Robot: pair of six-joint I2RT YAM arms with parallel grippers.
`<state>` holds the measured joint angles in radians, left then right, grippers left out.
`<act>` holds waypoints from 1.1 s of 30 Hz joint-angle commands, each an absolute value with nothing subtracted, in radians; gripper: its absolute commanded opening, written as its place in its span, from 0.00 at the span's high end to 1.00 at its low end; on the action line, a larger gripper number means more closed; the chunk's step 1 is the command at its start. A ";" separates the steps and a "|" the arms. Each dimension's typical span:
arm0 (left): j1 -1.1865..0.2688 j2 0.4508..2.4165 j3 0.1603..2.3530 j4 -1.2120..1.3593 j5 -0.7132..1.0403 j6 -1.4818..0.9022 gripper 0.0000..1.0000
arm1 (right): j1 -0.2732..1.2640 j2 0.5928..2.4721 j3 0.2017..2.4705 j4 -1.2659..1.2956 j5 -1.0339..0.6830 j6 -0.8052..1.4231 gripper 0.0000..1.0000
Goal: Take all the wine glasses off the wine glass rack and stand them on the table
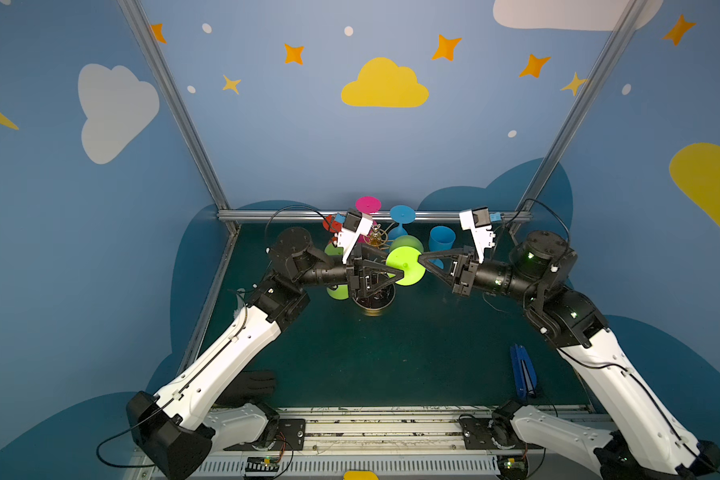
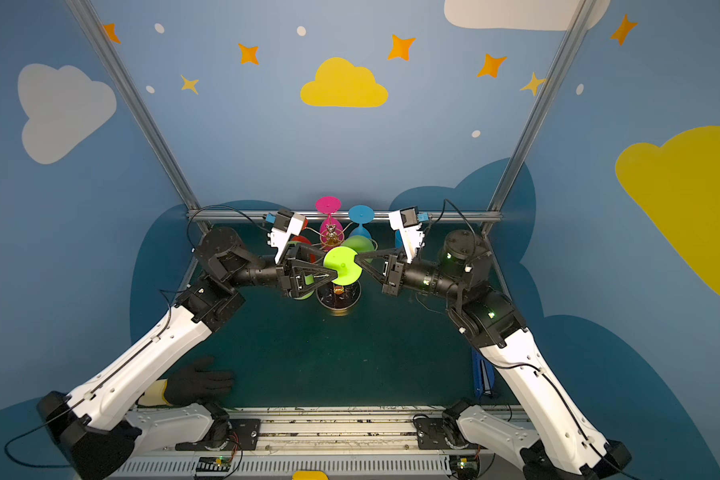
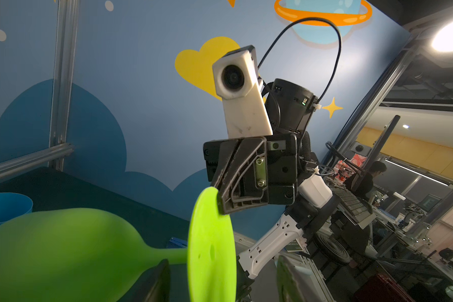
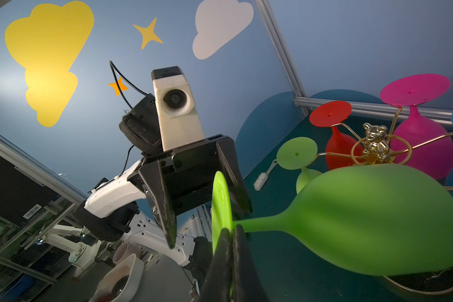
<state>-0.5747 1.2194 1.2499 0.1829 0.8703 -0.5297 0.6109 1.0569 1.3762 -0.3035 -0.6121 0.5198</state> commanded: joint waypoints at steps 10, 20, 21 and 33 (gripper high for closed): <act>-0.580 1.223 1.266 0.170 0.888 -0.527 0.68 | 0.655 1.092 1.412 -0.250 -0.583 0.496 1.00; -0.580 1.218 1.282 0.195 0.870 -0.590 0.97 | 0.661 1.087 1.416 -0.252 -0.550 0.466 1.00; -0.580 1.214 1.285 0.201 0.870 -0.601 0.97 | 0.661 1.081 1.414 -0.252 -0.544 0.457 1.00; -0.567 1.169 1.323 0.219 0.752 -0.743 0.97 | 0.659 0.822 1.140 -0.115 -0.228 0.162 0.27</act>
